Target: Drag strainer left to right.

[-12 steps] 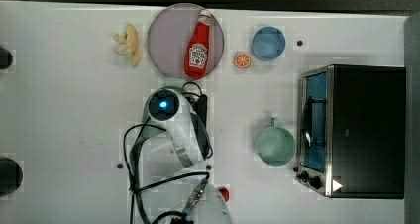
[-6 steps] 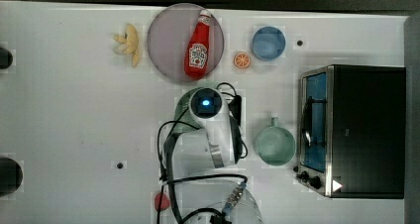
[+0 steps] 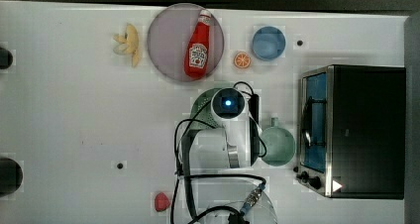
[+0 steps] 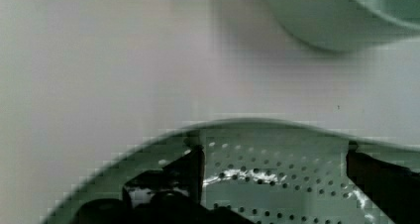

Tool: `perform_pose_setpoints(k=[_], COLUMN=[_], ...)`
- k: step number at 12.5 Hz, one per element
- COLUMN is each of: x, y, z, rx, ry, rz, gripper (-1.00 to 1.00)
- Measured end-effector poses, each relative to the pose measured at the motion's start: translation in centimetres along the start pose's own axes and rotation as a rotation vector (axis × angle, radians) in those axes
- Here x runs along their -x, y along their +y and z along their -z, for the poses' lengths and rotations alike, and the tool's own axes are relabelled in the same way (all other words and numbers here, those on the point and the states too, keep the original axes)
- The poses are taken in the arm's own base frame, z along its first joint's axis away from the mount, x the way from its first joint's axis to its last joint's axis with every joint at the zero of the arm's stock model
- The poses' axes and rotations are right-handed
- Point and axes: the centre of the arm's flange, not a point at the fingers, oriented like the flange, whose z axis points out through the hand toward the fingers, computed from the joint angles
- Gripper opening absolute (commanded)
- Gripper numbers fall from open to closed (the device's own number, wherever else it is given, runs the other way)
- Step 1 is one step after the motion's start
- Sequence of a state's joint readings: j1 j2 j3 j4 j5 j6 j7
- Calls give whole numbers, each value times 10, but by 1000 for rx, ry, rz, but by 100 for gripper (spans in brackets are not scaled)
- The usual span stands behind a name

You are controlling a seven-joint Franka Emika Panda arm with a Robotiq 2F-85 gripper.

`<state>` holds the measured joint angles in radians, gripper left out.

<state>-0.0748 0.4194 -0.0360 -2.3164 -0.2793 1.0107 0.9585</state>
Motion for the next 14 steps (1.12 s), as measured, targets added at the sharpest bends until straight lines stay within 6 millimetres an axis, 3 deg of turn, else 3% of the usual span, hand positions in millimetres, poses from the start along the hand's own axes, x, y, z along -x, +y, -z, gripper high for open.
perform_pose_setpoints(k=[3, 5, 8, 9, 11, 14], x=[-16, -16, -5, -1, 7, 11], y=[13, 15, 18, 18, 24, 54], z=[-12, -16, -1, 17, 73, 197], rx=[35, 41, 21, 6, -7, -60], ry=[23, 23, 17, 13, 1, -64], rz=[8, 38, 160, 215, 286, 386], gripper=[100, 100, 100, 100, 100, 100])
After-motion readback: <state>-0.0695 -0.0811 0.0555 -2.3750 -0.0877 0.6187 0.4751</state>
